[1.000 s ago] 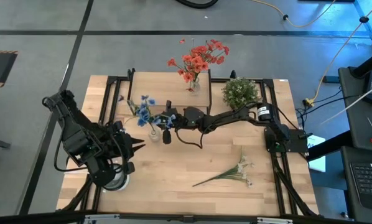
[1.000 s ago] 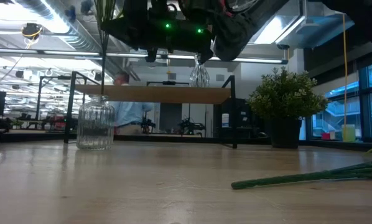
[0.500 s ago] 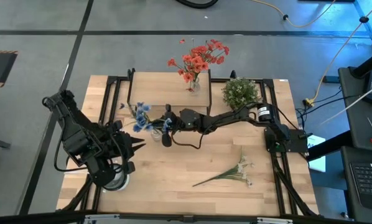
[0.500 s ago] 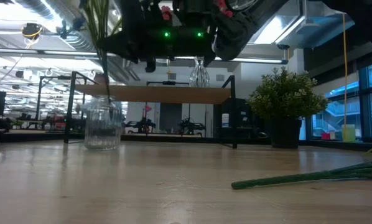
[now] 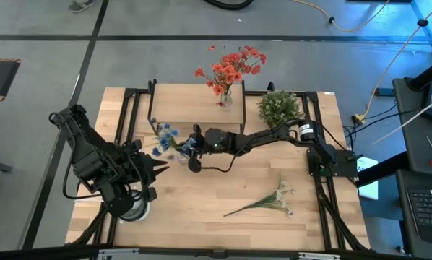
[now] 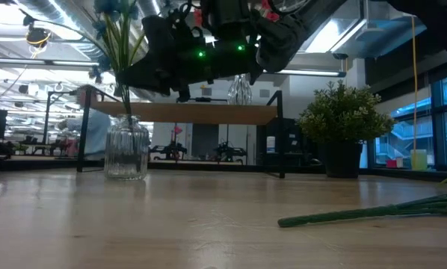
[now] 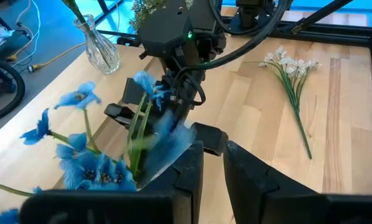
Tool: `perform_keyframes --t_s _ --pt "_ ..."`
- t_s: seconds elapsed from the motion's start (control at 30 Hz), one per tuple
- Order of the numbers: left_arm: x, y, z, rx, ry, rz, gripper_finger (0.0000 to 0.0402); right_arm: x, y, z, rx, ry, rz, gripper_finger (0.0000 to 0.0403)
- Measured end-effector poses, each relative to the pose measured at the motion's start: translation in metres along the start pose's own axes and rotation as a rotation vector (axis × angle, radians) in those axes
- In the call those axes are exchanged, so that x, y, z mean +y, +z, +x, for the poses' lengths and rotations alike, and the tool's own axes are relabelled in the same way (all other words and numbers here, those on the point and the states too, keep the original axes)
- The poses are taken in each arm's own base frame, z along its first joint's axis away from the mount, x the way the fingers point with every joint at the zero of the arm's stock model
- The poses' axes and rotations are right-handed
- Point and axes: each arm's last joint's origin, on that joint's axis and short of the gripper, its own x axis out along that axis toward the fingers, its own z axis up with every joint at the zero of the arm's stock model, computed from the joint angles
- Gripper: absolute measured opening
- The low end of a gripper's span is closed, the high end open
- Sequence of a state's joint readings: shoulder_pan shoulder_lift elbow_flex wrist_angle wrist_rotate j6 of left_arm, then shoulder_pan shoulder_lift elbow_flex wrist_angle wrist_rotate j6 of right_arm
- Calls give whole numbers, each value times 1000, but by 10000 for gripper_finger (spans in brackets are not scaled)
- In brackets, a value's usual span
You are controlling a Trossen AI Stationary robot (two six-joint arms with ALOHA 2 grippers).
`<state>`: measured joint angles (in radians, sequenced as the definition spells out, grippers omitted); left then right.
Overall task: Pick and place flowers into a vace then onto a shelf
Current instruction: Put the blue flowers into the transparent vase, then put the white flowers into the transparent vase
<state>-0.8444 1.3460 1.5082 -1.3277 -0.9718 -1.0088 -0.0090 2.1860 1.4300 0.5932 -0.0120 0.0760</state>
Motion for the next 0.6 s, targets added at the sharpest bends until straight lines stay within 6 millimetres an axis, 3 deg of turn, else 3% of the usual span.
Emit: perform_keyframes --t_s 0.4,0.6 --pt "0 0 0 1 0 1 56 -6 -9 -2 125 -10 132 186" --pt "0 0 0 6 -2 2 56 -5 5 -15 224 -21 158 219"
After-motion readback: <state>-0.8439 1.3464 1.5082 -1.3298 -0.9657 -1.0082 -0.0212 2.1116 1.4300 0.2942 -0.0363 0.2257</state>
